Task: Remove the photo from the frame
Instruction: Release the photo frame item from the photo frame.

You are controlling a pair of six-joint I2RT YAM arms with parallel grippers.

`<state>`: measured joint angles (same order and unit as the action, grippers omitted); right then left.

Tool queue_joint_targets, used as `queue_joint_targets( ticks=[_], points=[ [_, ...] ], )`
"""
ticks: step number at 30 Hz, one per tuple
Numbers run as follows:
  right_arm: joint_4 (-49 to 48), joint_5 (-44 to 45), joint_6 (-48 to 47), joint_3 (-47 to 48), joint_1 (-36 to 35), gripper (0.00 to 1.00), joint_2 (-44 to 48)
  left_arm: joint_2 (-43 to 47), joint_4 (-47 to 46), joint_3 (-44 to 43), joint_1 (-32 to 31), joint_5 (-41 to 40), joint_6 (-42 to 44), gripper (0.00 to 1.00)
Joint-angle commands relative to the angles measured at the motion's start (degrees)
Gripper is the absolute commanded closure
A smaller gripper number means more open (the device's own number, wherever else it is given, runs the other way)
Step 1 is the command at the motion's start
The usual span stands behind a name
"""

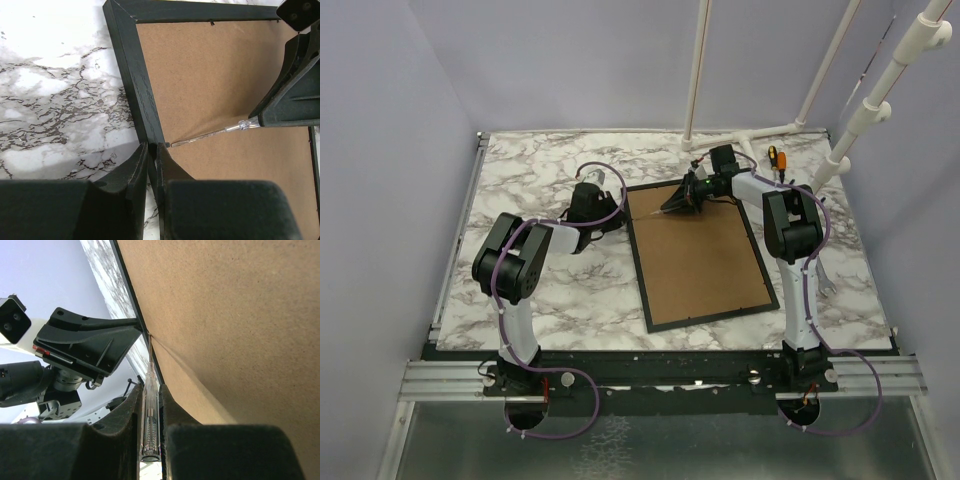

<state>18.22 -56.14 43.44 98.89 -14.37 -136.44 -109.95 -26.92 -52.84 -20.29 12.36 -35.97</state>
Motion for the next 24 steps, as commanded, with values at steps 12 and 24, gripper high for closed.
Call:
queue_joint_targets(
  ticks=[12, 24],
  points=[
    [0.8, 4.15, -0.24, 0.81, -0.63, 0.99, -1.12, -1.76, -0.76, -0.16, -0.02, 2.31, 0.55, 0.88],
    [-0.34, 3.76, 0.92, 1.39, -1.6, 0.99, -1.98, -2.03, -1.03, -0.18, -0.01, 2.84, 0.37, 0.88]
  ],
)
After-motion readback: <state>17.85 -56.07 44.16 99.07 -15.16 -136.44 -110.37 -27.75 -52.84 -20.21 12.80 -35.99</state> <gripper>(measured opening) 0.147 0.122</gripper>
